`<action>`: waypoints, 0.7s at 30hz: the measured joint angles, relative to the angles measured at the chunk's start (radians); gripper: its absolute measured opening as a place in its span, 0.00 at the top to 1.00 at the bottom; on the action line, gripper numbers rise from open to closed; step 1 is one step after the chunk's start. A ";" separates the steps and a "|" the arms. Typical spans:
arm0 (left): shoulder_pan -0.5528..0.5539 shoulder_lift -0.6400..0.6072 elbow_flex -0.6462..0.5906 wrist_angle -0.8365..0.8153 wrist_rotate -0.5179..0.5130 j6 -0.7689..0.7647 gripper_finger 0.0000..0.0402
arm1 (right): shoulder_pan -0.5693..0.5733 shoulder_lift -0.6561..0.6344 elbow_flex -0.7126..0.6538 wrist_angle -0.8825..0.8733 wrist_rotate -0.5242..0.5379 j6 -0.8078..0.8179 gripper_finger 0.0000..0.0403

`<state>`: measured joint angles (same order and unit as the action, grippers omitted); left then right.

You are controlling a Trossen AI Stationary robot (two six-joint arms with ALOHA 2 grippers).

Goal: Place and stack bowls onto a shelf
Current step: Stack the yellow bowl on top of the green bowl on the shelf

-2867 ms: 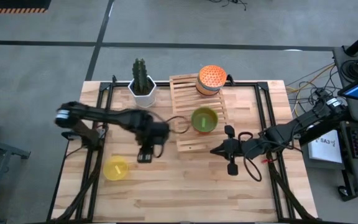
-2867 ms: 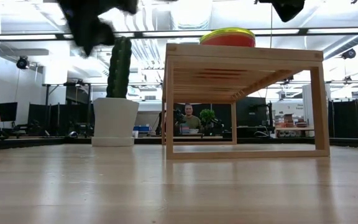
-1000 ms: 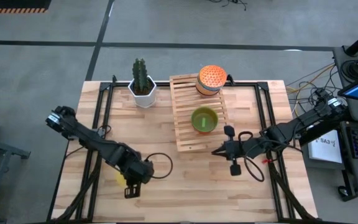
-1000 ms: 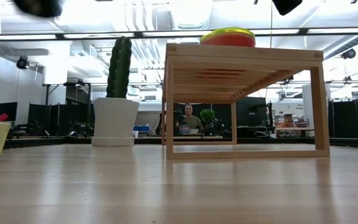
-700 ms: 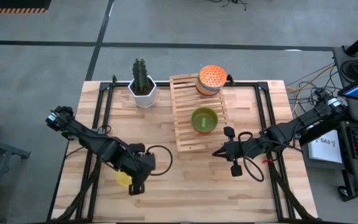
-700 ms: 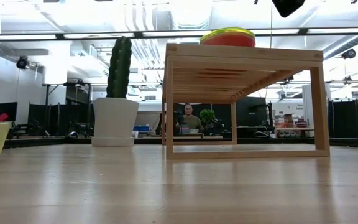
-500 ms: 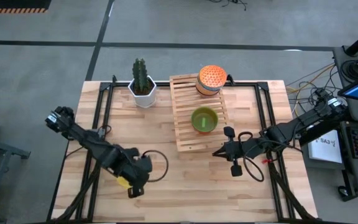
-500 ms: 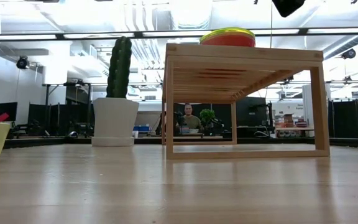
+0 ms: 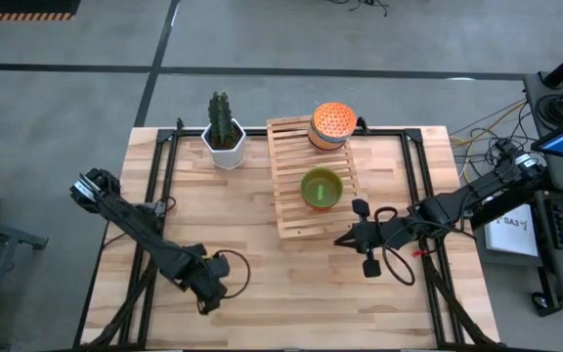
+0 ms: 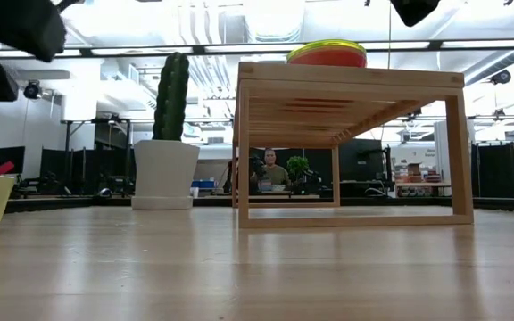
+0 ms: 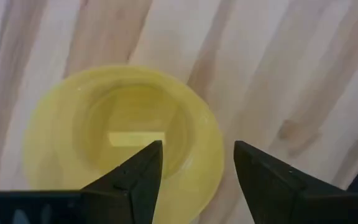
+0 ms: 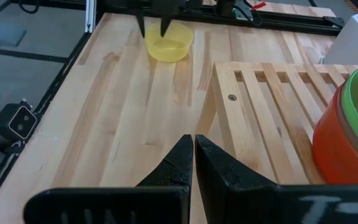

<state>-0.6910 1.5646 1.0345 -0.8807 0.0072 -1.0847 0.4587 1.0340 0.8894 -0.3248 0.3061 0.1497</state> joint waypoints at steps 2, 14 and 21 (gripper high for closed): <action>-0.003 0.000 -0.016 0.023 0.000 0.004 0.55 | 0.000 0.000 0.000 0.000 0.000 0.009 0.98; -0.003 0.105 -0.076 0.136 -0.014 0.046 0.66 | 0.000 0.000 0.000 -0.001 0.000 -0.003 0.98; -0.005 0.167 -0.045 0.119 -0.016 0.095 0.96 | 0.000 0.001 -0.001 -0.006 0.000 -0.004 0.98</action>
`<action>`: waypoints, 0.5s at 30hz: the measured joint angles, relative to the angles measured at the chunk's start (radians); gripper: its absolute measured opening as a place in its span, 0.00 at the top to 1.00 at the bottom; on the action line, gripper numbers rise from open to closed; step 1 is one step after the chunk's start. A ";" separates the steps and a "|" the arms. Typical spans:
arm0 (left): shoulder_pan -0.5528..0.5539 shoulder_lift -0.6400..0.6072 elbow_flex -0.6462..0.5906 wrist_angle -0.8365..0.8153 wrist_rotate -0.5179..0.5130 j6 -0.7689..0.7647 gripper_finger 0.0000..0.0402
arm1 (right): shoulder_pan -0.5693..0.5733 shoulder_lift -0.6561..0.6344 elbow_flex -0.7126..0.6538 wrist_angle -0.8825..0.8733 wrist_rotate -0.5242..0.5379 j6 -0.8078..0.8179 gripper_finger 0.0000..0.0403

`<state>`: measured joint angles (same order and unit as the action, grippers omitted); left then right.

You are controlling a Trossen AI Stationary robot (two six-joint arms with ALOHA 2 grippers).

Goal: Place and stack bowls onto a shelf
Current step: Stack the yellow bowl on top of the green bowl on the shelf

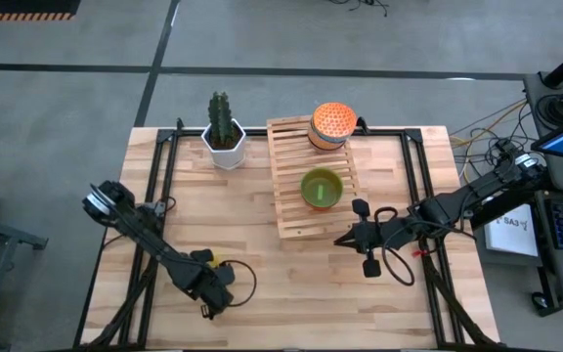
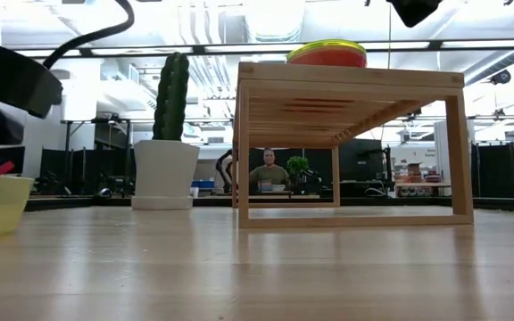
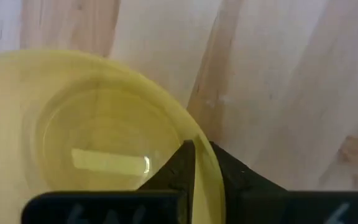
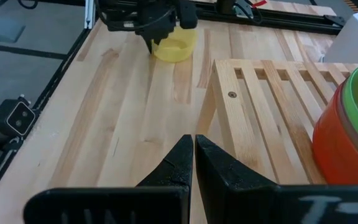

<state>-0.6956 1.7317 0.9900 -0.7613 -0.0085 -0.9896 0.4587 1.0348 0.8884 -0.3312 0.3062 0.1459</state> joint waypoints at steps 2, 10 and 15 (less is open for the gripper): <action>-0.002 0.001 0.020 -0.039 0.005 0.018 0.97 | 0.000 0.000 0.000 -0.005 0.000 0.000 0.98; -0.008 -0.042 0.204 -0.233 -0.019 0.238 1.00 | 0.033 -0.002 -0.022 -0.032 0.000 -0.037 0.98; 0.028 -0.042 0.385 -0.345 -0.177 0.380 1.00 | 0.051 -0.012 -0.039 -0.028 0.000 -0.054 0.98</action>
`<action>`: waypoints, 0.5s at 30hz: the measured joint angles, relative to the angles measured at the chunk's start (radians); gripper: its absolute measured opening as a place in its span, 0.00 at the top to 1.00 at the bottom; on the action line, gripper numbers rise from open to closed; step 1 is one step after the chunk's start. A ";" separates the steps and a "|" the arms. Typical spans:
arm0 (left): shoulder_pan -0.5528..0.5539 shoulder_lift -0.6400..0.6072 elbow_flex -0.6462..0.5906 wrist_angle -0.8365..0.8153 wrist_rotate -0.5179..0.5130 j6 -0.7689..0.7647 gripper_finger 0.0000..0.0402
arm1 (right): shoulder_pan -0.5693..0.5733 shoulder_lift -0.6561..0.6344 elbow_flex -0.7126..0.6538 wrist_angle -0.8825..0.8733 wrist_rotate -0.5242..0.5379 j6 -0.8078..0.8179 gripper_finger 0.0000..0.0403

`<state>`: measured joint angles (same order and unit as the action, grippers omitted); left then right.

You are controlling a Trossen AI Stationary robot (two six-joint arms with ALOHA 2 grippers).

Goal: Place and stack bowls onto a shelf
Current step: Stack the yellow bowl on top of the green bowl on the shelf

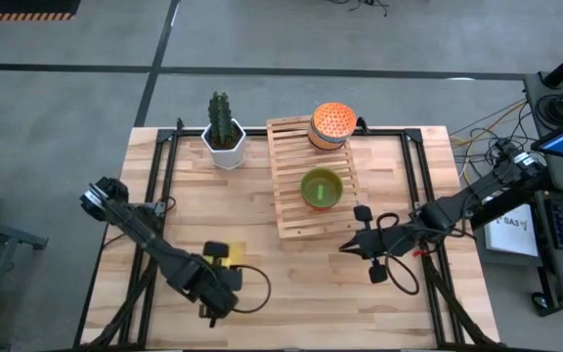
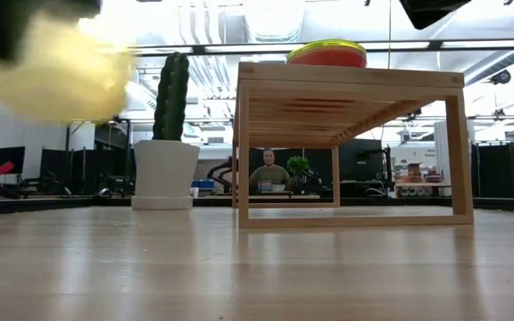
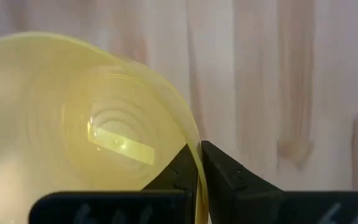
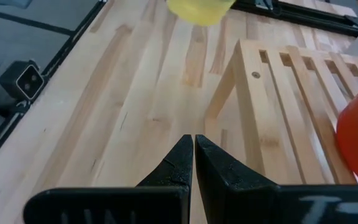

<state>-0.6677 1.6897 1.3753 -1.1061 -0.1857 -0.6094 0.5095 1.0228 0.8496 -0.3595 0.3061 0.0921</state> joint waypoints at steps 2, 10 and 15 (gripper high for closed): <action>0.023 0.000 0.078 -0.014 -0.072 0.077 1.00 | 0.002 -0.002 0.000 0.006 0.000 -0.004 0.98; 0.158 -0.001 0.327 -0.011 -0.288 0.475 1.00 | 0.015 -0.006 0.000 0.013 0.000 -0.031 0.98; 0.270 0.003 0.382 0.068 -0.350 0.731 1.00 | 0.017 -0.008 0.000 0.013 0.000 -0.037 0.98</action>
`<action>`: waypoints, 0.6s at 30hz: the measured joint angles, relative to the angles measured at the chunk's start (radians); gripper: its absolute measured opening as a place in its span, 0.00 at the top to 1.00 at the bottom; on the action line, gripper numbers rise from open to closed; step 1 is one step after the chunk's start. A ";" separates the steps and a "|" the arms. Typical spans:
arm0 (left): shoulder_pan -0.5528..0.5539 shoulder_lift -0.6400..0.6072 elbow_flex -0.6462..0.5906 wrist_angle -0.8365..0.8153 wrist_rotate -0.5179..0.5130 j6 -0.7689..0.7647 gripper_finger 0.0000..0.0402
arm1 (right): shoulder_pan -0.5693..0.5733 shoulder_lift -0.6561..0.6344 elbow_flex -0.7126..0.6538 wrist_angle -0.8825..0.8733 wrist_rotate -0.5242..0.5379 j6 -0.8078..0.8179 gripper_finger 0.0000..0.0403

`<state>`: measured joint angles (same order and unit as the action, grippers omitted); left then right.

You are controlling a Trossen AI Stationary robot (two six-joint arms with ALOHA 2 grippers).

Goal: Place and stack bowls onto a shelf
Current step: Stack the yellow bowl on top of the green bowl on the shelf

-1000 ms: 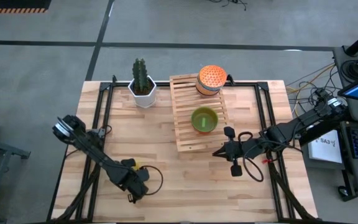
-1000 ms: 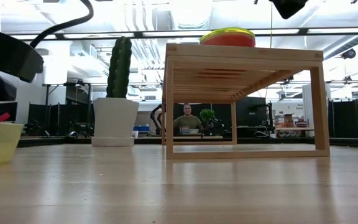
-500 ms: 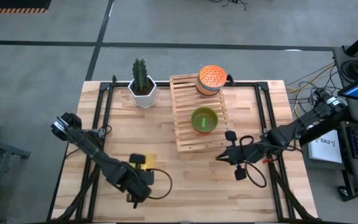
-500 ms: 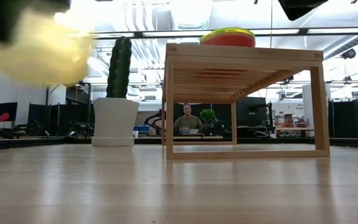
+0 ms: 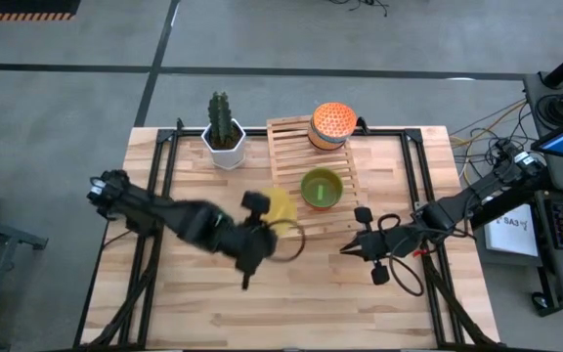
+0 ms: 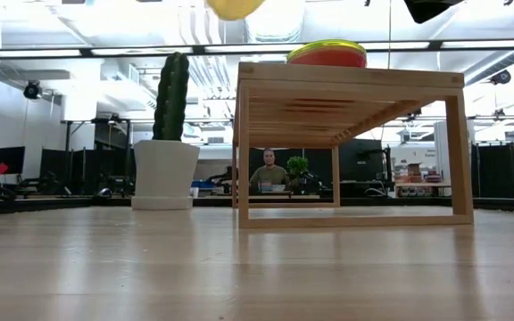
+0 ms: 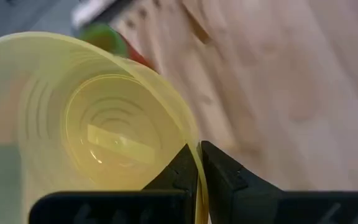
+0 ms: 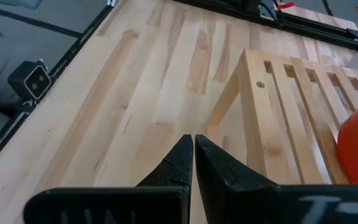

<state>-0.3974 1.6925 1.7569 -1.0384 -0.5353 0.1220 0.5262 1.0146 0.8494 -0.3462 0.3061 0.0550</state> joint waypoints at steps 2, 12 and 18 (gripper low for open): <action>0.043 0.001 0.000 0.072 0.001 0.098 1.00 | 0.000 -0.006 0.000 0.001 0.000 -0.002 0.98; 0.211 0.007 -0.003 0.310 0.186 0.359 1.00 | 0.000 -0.014 0.000 0.011 0.000 -0.005 0.98; 0.265 0.007 -0.007 0.412 0.274 0.391 1.00 | 0.000 -0.015 0.000 0.015 0.000 -0.006 0.98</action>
<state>-0.1326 1.6993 1.7502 -0.6264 -0.2609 0.5129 0.5259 1.0000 0.8494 -0.3314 0.3065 0.0490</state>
